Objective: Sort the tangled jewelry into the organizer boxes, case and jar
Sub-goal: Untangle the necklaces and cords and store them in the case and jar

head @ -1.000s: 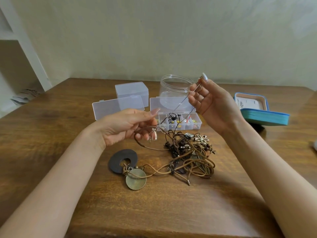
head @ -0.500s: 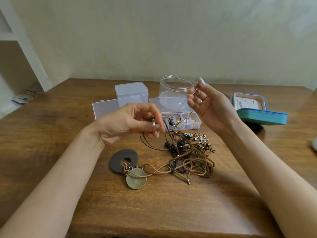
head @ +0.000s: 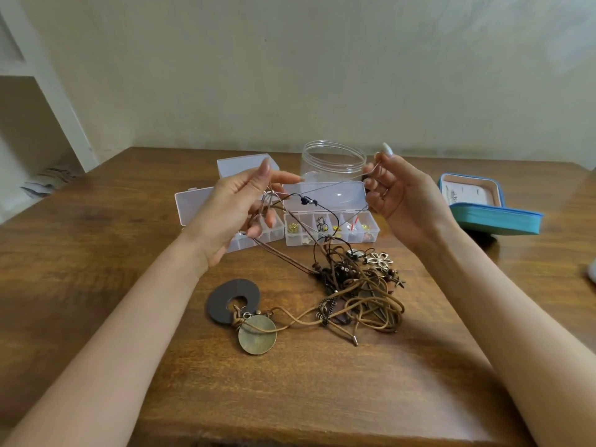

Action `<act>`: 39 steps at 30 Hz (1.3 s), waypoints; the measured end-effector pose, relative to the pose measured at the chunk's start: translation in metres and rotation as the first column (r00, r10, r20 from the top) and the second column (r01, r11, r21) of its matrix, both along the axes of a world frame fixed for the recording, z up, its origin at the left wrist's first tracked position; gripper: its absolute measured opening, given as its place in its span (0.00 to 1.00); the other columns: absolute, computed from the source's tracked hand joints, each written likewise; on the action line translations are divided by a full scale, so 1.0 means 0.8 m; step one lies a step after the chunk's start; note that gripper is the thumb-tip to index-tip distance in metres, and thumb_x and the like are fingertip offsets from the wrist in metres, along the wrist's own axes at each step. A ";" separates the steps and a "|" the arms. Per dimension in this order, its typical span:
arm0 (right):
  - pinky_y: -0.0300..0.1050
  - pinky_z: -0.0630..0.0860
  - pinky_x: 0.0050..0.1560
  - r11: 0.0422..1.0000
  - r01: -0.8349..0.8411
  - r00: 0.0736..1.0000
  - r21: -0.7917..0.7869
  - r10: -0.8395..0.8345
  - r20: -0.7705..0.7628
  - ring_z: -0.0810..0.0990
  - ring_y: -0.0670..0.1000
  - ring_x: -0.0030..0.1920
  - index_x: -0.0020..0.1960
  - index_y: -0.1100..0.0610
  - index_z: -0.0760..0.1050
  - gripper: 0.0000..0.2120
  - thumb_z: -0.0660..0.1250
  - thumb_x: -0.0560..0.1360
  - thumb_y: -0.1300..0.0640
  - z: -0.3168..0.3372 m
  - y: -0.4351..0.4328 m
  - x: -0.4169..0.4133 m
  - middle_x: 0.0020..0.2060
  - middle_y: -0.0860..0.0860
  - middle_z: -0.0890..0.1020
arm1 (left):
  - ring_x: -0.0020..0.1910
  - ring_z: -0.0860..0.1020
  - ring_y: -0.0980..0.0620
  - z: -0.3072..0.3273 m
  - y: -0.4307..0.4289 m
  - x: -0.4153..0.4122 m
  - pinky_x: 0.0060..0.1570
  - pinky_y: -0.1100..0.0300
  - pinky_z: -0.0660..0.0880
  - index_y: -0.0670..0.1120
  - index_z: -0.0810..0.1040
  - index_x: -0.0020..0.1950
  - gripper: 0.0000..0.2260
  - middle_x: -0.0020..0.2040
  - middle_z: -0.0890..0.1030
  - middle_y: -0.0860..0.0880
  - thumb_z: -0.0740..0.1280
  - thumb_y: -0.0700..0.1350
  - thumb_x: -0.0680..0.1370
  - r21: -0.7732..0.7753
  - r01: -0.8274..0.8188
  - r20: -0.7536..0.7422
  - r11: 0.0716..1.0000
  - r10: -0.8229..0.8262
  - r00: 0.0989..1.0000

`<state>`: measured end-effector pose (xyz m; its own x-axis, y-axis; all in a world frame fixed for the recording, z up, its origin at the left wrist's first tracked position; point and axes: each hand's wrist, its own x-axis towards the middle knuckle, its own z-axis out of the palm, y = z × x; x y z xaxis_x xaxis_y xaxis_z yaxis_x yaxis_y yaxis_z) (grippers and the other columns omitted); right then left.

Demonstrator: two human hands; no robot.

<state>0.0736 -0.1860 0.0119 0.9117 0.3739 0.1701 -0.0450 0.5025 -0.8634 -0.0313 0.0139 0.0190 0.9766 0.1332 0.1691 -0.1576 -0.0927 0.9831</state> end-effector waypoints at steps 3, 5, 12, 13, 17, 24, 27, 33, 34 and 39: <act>0.33 0.71 0.29 1.000 0.004 1.000 0.006 -0.004 0.009 0.74 0.45 0.32 0.44 0.55 0.73 0.06 0.60 0.79 0.58 0.001 -0.001 0.000 0.34 0.48 0.78 | 0.26 0.74 0.56 -0.002 -0.001 0.000 0.19 0.70 0.63 0.52 0.80 0.56 0.17 0.44 0.81 0.50 0.54 0.55 0.80 0.047 -0.018 0.009 0.999 0.017 1.000; 0.33 0.70 0.28 0.999 0.034 0.999 0.007 -0.034 0.014 0.73 0.45 0.31 0.44 0.55 0.73 0.07 0.60 0.79 0.59 0.003 -0.001 -0.001 0.33 0.47 0.77 | 0.25 0.75 0.55 -0.001 -0.001 -0.001 0.18 0.70 0.63 0.53 0.79 0.57 0.17 0.43 0.82 0.47 0.54 0.55 0.80 0.066 -0.025 0.006 0.998 0.025 1.000; 0.32 0.59 0.26 0.996 0.086 0.996 -0.004 -0.086 0.029 0.65 0.42 0.25 0.42 0.55 0.72 0.07 0.61 0.79 0.58 0.010 -0.007 -0.003 0.29 0.47 0.74 | 0.20 0.70 0.55 -0.001 -0.002 0.000 0.18 0.69 0.60 0.48 0.81 0.51 0.16 0.30 0.80 0.47 0.57 0.54 0.80 0.088 -0.046 0.016 0.995 0.045 0.999; 0.32 0.58 0.24 0.996 0.084 0.996 -0.011 -0.084 0.041 0.63 0.42 0.23 0.42 0.55 0.72 0.08 0.60 0.79 0.58 0.010 -0.008 -0.002 0.29 0.47 0.75 | 0.19 0.69 0.55 -0.001 -0.003 0.000 0.18 0.69 0.60 0.48 0.81 0.50 0.15 0.29 0.80 0.46 0.58 0.54 0.79 0.092 -0.051 0.015 0.995 0.050 0.999; 0.34 0.55 0.22 0.994 0.092 0.993 -0.053 -0.088 0.079 0.58 0.43 0.19 0.41 0.55 0.71 0.08 0.61 0.79 0.56 0.010 -0.010 -0.001 0.35 0.49 0.82 | 0.18 0.68 0.56 -0.001 -0.003 0.000 0.18 0.70 0.61 0.46 0.81 0.47 0.14 0.28 0.80 0.47 0.60 0.53 0.78 0.080 -0.049 0.000 0.996 0.049 0.999; 0.34 0.56 0.21 0.994 0.081 0.994 -0.067 -0.076 0.073 0.57 0.43 0.18 0.41 0.55 0.70 0.08 0.61 0.79 0.55 0.009 -0.012 -0.004 0.44 0.53 0.85 | 0.23 0.68 0.57 -0.001 0.003 0.002 0.21 0.68 0.60 0.47 0.80 0.49 0.12 0.32 0.79 0.50 0.61 0.52 0.78 0.061 0.045 0.005 0.997 -0.046 0.999; 0.35 0.56 0.23 0.994 0.068 0.995 -0.086 -0.060 0.085 0.57 0.44 0.19 0.42 0.55 0.71 0.08 0.62 0.78 0.53 0.009 -0.013 -0.003 0.47 0.53 0.84 | 0.24 0.68 0.58 0.000 0.004 0.003 0.21 0.71 0.62 0.45 0.79 0.48 0.09 0.32 0.78 0.51 0.63 0.49 0.76 0.041 0.031 -0.001 0.999 -0.031 1.000; 0.35 0.55 0.22 0.997 0.034 0.993 -0.063 -0.027 0.114 0.57 0.43 0.19 0.42 0.55 0.71 0.08 0.61 0.78 0.53 0.012 -0.014 -0.006 0.48 0.53 0.84 | 0.25 0.70 0.59 -0.003 0.004 0.005 0.21 0.72 0.62 0.44 0.77 0.46 0.06 0.35 0.81 0.50 0.62 0.44 0.79 0.023 -0.034 0.001 0.999 0.034 0.999; 0.35 0.55 0.22 0.997 0.032 0.992 -0.065 -0.024 0.120 0.56 0.43 0.19 0.42 0.55 0.71 0.08 0.61 0.78 0.53 0.013 -0.014 -0.006 0.48 0.53 0.84 | 0.26 0.71 0.59 -0.003 0.004 0.004 0.21 0.72 0.63 0.44 0.77 0.46 0.06 0.37 0.82 0.50 0.62 0.44 0.79 0.022 -0.029 0.002 0.999 0.029 1.000; 0.34 0.57 0.21 0.997 0.020 0.992 -0.070 -0.011 0.125 0.56 0.43 0.18 0.42 0.55 0.71 0.08 0.61 0.78 0.53 0.013 -0.014 -0.006 0.51 0.55 0.84 | 0.29 0.73 0.59 -0.001 0.000 0.001 0.25 0.71 0.67 0.44 0.76 0.46 0.07 0.33 0.81 0.55 0.60 0.44 0.80 0.009 -0.020 0.049 1.000 0.019 0.999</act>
